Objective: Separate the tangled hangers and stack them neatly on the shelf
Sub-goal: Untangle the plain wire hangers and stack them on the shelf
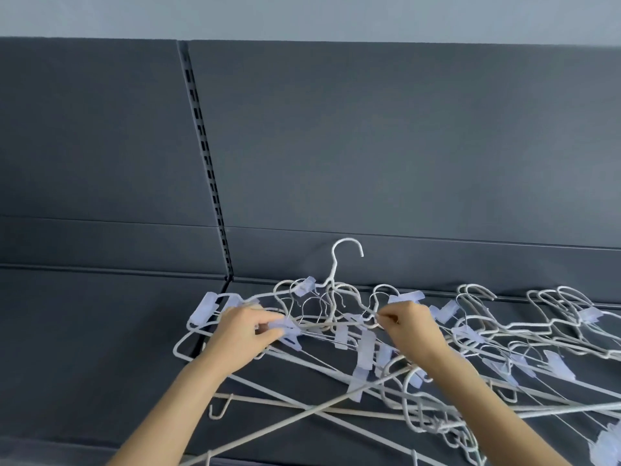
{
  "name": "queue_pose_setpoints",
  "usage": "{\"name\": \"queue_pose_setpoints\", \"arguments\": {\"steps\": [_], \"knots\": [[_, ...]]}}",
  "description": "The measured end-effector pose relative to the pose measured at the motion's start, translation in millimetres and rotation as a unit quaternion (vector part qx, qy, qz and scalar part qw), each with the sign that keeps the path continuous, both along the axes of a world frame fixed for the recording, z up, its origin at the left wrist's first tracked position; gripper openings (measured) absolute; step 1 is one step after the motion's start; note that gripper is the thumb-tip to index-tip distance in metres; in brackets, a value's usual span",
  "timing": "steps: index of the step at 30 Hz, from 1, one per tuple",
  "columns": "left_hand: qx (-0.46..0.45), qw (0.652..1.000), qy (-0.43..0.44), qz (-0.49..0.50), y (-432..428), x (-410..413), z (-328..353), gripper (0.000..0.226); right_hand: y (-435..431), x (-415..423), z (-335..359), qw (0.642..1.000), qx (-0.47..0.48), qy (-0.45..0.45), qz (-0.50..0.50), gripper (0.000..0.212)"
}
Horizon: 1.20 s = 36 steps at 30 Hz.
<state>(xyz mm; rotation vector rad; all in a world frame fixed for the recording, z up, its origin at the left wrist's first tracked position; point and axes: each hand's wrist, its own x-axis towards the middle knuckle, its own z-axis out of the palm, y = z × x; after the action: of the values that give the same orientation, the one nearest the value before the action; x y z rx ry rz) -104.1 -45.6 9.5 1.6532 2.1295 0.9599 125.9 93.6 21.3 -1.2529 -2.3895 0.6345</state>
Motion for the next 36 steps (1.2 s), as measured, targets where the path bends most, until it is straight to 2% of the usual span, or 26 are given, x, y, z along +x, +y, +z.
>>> {"name": "queue_pose_setpoints", "arguments": {"steps": [4, 8, 15, 18, 20, 24, 26, 29, 33, 36], "knots": [[0.027, 0.999, 0.014, -0.016, 14, 16, 0, 0.024, -3, 3, 9, 0.997, 0.054, 0.048, 0.005, 0.033], [0.02, 0.998, 0.037, -0.053, 29, 34, -2, 0.028, -2, 4, 13, 0.997, 0.059, 0.055, 0.017, 0.03], [-0.067, 0.997, 0.027, -0.035, 42, 36, -3, 0.029, 10, 12, 12, 0.997, 0.038, 0.061, -0.009, 0.037], [-0.102, 0.992, 0.075, -0.014, 41, 35, 0, 0.029, 15, 15, 10, 0.998, 0.016, 0.059, -0.021, 0.032], [-0.057, 0.993, 0.101, -0.009, 40, 37, 2, 0.027, 16, 16, 8, 0.998, 0.01, 0.06, -0.021, 0.029], [0.104, 0.986, 0.107, 0.068, 36, 32, 19, 0.026, 12, 15, 11, 0.995, 0.031, 0.089, -0.009, 0.024], [0.116, 0.978, 0.143, 0.1, 37, 20, 26, 0.029, 10, 14, 18, 0.991, 0.036, 0.126, -0.01, 0.017], [0.082, 0.973, 0.179, 0.119, 35, 3, 32, 0.031, 10, 13, 27, 0.988, 0.036, 0.151, 0.001, 0.016], [0.157, 0.946, 0.244, 0.143, 26, 6, 42, 0.016, 12, 27, 30, 0.991, -0.011, 0.132, 0.005, 0.017], [0.164, 0.942, 0.274, 0.108, 26, 20, 47, 0.027, 10, 44, 30, 0.991, -0.045, 0.125, 0.014, 0.03]]}}
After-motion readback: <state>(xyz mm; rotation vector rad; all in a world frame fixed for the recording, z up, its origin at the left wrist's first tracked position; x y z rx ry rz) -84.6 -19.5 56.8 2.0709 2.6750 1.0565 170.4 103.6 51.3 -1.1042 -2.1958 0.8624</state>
